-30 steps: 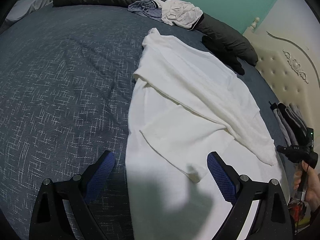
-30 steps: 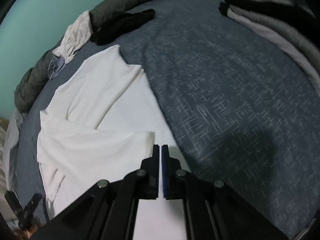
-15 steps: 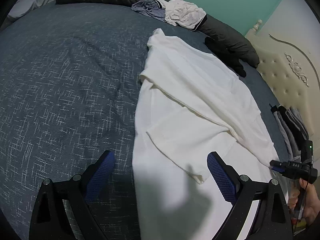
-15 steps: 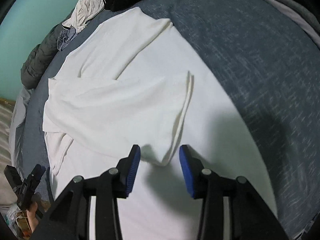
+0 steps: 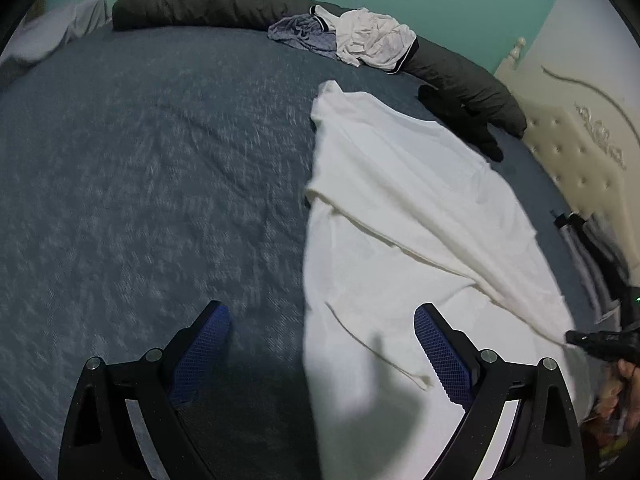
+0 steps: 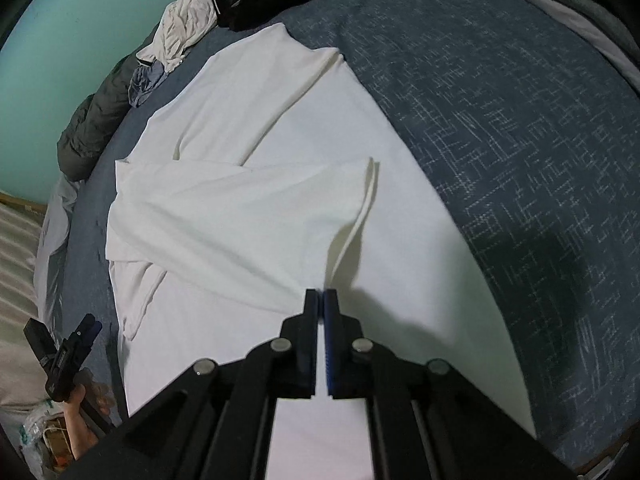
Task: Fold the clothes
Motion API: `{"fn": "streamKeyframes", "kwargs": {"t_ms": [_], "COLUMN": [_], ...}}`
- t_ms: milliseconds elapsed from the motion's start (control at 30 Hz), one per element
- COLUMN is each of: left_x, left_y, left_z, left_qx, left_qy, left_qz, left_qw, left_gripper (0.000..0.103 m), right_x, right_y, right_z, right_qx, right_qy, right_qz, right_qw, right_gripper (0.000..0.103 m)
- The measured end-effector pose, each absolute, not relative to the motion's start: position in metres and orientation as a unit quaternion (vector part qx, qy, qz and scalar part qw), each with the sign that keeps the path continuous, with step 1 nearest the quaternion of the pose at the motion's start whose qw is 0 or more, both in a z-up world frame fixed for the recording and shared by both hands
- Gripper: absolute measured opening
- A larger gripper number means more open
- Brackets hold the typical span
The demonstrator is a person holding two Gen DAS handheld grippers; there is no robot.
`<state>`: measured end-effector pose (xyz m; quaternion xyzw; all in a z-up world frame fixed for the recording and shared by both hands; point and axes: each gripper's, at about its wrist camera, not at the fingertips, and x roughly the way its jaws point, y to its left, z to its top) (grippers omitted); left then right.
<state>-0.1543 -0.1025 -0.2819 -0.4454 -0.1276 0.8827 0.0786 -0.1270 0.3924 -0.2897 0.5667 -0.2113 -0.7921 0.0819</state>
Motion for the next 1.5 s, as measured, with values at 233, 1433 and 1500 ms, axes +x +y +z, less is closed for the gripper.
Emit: {"fn": "streamKeyframes", "kwargs": {"t_ms": [233, 1433, 1500], "left_x": [-0.196, -0.25, -0.246], "left_y": [-0.11, -0.103, -0.108], "left_z": [-0.291, -0.293, -0.286], "left_qx": [-0.452, -0.411, -0.402], "left_qy": [-0.072, -0.058, -0.05], "left_qz": [0.888, 0.902, 0.908], "left_qw": [0.047, 0.12, 0.11], "left_gripper": [0.084, 0.006, 0.006], "right_x": [-0.128, -0.135, -0.135], "right_y": [0.393, 0.382, 0.381], "right_z": [-0.292, -0.296, -0.295], "right_qx": [0.569, 0.573, 0.572], "right_qy": [-0.206, -0.207, -0.207], "right_qz": [-0.791, -0.784, -0.785], "right_qw": [0.091, 0.118, 0.119], "right_gripper": [0.002, 0.002, 0.002]}}
